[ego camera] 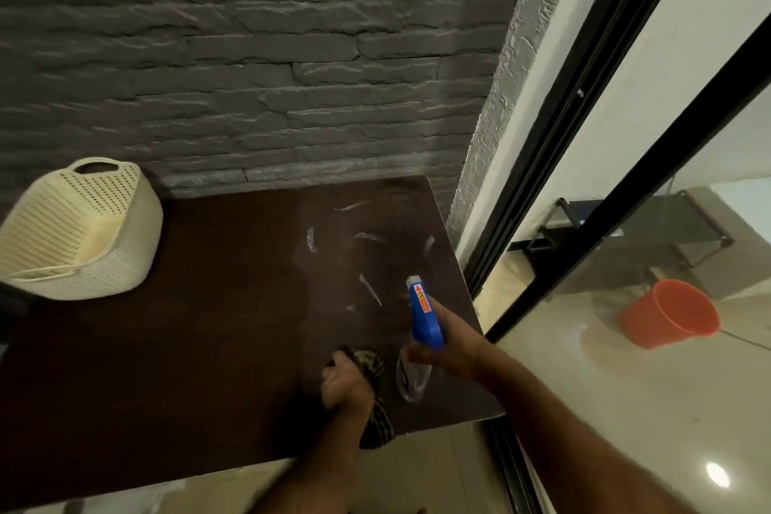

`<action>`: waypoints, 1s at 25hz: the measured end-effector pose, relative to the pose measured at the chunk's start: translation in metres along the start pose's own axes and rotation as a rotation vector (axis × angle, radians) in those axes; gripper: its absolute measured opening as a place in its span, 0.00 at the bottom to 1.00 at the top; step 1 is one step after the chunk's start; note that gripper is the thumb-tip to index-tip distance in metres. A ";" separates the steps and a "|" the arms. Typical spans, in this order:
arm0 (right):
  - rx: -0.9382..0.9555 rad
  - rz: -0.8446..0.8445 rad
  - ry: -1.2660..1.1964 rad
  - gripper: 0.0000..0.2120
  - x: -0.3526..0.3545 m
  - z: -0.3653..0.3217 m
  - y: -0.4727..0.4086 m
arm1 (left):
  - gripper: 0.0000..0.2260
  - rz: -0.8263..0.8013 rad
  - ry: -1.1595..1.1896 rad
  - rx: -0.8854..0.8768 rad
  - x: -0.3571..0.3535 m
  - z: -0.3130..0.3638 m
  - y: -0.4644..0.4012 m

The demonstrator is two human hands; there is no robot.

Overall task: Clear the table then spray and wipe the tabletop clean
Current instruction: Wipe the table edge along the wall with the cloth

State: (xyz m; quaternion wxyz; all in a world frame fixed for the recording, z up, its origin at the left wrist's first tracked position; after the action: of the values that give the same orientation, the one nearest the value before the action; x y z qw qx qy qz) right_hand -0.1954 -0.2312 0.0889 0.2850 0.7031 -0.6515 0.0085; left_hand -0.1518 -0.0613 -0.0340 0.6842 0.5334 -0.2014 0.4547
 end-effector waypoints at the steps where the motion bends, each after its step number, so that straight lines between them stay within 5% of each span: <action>1: 0.021 0.024 -0.022 0.36 -0.001 0.000 -0.003 | 0.24 0.001 -0.022 -0.031 0.005 -0.006 -0.004; 10: 0.033 0.309 -0.240 0.14 0.012 -0.052 -0.117 | 0.07 0.029 0.807 0.003 0.122 0.043 -0.122; 17: -0.128 0.291 -0.405 0.12 0.029 -0.080 -0.248 | 0.16 0.229 0.532 -0.214 0.225 0.078 -0.262; 25: -0.240 0.062 -0.349 0.10 0.027 -0.057 -0.346 | 0.18 0.408 0.368 -0.274 0.227 0.078 -0.377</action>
State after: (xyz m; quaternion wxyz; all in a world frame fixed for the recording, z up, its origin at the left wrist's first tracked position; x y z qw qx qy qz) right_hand 0.1475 -0.2367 0.0122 0.2490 0.6346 -0.7086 -0.1824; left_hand 0.2948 -0.0465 -0.0401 0.6693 0.2932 -0.2365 0.6404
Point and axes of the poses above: each hand's wrist, its own y-axis away from the middle knuckle, its own x-axis out of the back of the hand, z = x × y, the point moved 6 cm from there along -y, towards the middle knuckle, and after that the axes turned 5 degrees about y, right-handed, at the moved point
